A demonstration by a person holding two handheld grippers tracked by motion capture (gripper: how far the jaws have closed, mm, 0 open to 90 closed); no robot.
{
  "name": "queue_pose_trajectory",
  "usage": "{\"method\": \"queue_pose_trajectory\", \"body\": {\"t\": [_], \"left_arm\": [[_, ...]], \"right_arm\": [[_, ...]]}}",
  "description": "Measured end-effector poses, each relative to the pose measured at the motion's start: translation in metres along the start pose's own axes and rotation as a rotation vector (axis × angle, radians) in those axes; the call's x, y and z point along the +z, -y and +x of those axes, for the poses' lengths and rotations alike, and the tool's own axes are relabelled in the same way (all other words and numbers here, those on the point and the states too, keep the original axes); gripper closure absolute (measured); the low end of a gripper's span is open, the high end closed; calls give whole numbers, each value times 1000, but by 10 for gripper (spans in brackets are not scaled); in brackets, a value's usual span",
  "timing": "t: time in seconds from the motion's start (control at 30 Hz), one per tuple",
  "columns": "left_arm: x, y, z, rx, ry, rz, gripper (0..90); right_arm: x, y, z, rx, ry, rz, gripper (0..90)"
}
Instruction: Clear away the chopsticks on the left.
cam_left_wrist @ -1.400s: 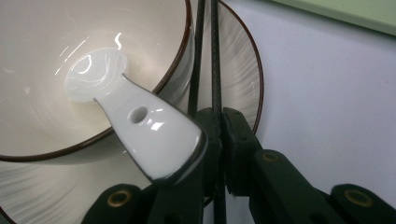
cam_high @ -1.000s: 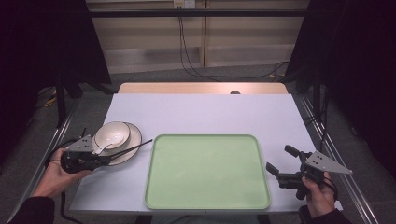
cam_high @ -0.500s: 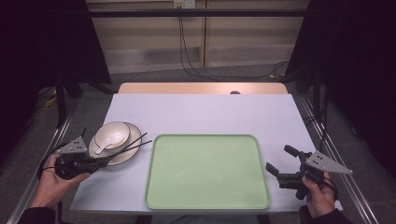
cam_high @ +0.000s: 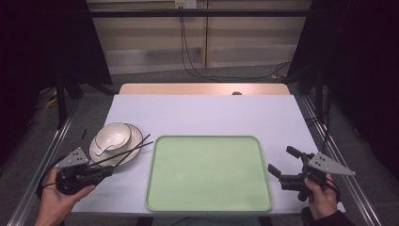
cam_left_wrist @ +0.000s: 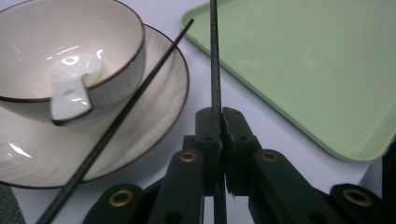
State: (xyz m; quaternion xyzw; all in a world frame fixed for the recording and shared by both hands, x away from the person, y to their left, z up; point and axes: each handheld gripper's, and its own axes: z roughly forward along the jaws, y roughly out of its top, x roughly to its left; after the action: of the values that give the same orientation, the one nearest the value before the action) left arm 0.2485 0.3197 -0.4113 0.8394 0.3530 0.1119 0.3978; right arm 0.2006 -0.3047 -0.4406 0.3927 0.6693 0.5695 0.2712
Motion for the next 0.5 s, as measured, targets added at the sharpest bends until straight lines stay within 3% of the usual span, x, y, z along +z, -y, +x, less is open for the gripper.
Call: {"method": "queue_pose_trajectory", "body": {"t": [0.07, 0.27, 0.33, 0.5], "left_arm": [[0, -2, -7, -4, -7, -5, 862], [7, -7, -27, -89, -58, -20, 862], [11, -9, -32, -83, -55, -23, 862], [23, -14, -39, -122, -59, -26, 862]], "right_arm": [[0, 0, 0, -6, -7, 5, 20], [0, 0, 0, -5, -3, 3, 20], [0, 0, 0, -1, -1, 1, 20], [-1, 0, 0, -5, -7, 4, 20]]}}
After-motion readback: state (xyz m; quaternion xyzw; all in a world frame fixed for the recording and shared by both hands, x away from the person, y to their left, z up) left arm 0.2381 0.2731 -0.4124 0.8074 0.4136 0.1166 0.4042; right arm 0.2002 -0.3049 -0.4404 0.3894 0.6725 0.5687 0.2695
